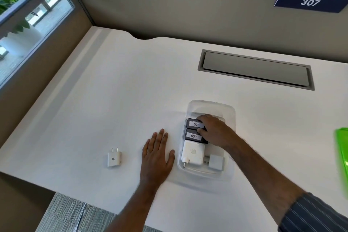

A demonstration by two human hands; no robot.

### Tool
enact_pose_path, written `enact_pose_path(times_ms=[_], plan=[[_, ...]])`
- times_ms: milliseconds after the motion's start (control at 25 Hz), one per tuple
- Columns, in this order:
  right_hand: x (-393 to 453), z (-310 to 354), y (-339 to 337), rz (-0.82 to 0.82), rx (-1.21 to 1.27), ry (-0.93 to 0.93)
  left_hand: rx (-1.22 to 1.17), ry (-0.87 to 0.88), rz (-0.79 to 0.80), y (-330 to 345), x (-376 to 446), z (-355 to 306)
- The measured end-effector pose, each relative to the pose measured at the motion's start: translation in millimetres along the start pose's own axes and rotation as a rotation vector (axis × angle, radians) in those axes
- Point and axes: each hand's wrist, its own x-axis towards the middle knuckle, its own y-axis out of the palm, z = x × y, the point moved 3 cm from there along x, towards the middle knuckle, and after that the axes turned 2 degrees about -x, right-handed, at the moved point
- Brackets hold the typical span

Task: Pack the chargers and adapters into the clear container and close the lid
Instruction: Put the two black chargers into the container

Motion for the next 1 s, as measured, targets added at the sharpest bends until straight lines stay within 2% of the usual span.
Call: enact_pose_path(times_ms=[280, 760, 1000], plan=[[1.7, -2.7, 1.0, -0.011, -0.005, 0.019, 0.004, -0.013, 0.018, 0.0, 0.9, -0.2], [-63.0, 43.5, -5.5, -0.305, 0.054, -0.091, -0.006, -0.019, 0.058, -1.9, 0.5, 0.5], [-70.2, 82.9, -4.9, -0.379, 0.104, -0.165, -0.070, 0.019, 0.181, -20.3, 6.3, -0.3]])
